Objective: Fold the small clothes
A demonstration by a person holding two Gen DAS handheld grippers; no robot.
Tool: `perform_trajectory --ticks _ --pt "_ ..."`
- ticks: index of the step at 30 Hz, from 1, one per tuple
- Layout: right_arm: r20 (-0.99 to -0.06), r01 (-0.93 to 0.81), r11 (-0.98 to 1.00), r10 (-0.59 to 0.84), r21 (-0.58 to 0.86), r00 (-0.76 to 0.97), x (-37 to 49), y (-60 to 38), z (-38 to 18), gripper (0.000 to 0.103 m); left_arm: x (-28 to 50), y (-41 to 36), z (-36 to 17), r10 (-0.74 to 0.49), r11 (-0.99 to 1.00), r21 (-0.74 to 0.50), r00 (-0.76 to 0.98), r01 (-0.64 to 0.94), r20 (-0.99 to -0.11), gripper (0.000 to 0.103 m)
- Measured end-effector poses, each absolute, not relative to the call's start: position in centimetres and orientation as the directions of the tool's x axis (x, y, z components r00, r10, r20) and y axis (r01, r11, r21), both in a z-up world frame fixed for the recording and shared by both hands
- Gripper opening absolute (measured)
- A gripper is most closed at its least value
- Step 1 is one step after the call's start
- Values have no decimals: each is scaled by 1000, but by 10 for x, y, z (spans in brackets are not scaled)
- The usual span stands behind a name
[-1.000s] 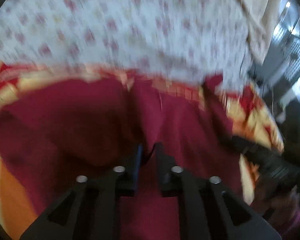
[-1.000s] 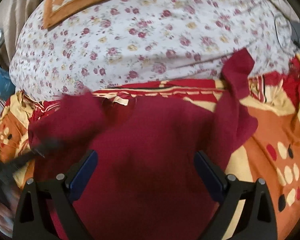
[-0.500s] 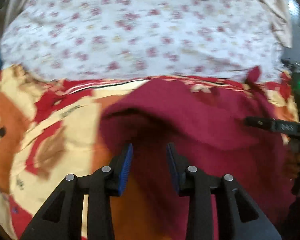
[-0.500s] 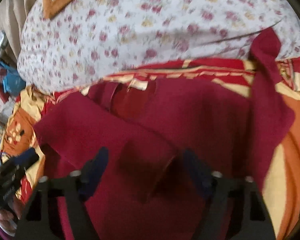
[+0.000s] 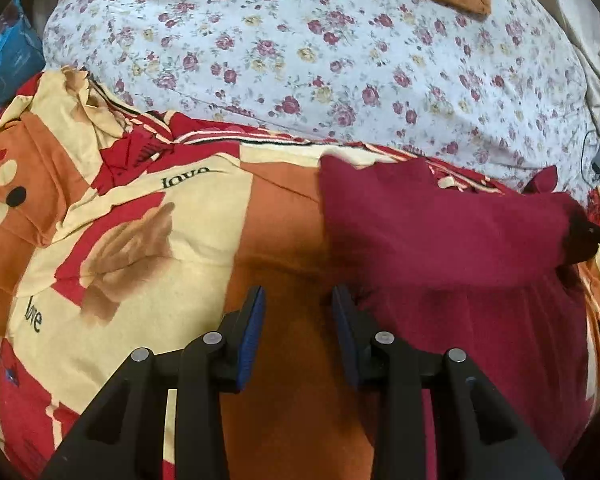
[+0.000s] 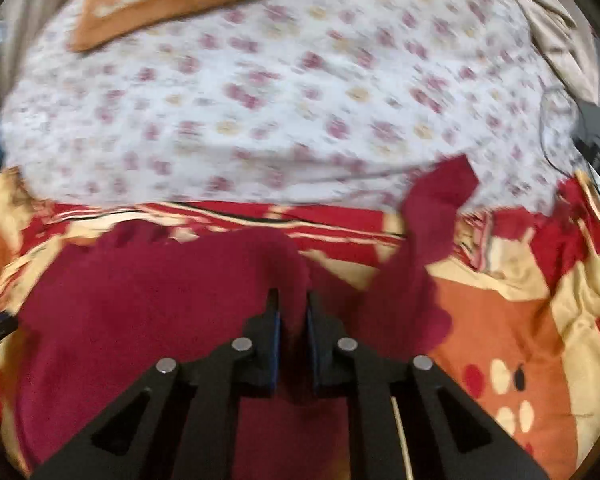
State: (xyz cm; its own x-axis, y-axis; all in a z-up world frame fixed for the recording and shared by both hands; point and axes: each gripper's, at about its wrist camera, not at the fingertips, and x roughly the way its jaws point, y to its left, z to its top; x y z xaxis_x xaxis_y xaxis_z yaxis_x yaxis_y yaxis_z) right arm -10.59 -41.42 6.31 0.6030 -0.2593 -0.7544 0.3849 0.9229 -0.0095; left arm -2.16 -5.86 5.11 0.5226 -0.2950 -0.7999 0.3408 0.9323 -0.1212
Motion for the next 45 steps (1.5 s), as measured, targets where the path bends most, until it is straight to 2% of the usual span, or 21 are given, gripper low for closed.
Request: perform_trajectory --ticks 2,4,5,7,8,9,12,16,19,23,24,25,26,29,32,37,41,45 --pt "-804 390 920 -254 -30 538 -94 -420 46 22 -20 -62 50 -297 932 -129 507 340 -809 24" --pt "-847 366 930 -185 13 499 -88 -422 35 35 -23 -61 53 -322 926 -160 496 341 -806 24" --pt "-842 360 931 -149 57 519 -91 -422 38 46 -26 -60 58 -332 924 -173 494 341 -804 24" --pt "-799 365 926 -148 95 583 -103 -420 52 58 -33 -57 68 -354 919 -189 512 346 -783 24" --pt "-777 362 928 -161 92 609 -108 -417 60 64 -35 -55 74 -362 918 -195 526 346 -770 24" --pt "-760 345 934 -157 93 631 -111 -412 66 64 -36 -54 79 -367 918 -200 536 343 -760 24" --pt "-758 267 951 -59 154 649 -102 -396 66 64 -26 -64 87 -400 906 -231 536 355 -744 25" --pt "-784 208 950 56 233 618 -94 -374 47 64 4 -91 73 -422 891 -261 467 371 -777 26" --pt "-789 192 956 61 222 612 -101 -367 38 64 30 -104 51 -416 894 -290 392 342 -821 26" --pt "-772 241 957 -32 158 635 -127 -389 45 64 48 -105 31 -428 891 -323 350 319 -833 25" --pt "-761 271 951 -64 149 645 -136 -400 48 64 48 -102 31 -436 888 -330 362 319 -824 17" --pt "-755 292 945 -84 146 650 -143 -410 50 64 49 -100 32 -425 894 -317 376 317 -823 1" --pt "-745 338 930 -123 144 656 -151 -425 53 64 50 -97 33 -394 908 -284 400 309 -828 0" --pt "-747 428 889 -171 165 642 -161 -458 53 65 58 -78 28 -294 951 -214 449 221 -844 0" --pt "-767 464 860 -148 211 625 -158 -475 44 65 60 -61 22 -388 921 -339 397 190 -832 0" --pt "-754 416 885 -125 209 645 -146 -459 33 64 41 -58 47 -406 914 -346 442 212 -800 0" --pt "-760 381 912 -140 151 635 -130 -440 26 50 30 -73 69 -402 914 -312 471 261 -785 4" --pt "-827 402 915 -191 46 529 -113 -438 2 46 21 -99 76 -431 895 -300 465 330 -774 13"
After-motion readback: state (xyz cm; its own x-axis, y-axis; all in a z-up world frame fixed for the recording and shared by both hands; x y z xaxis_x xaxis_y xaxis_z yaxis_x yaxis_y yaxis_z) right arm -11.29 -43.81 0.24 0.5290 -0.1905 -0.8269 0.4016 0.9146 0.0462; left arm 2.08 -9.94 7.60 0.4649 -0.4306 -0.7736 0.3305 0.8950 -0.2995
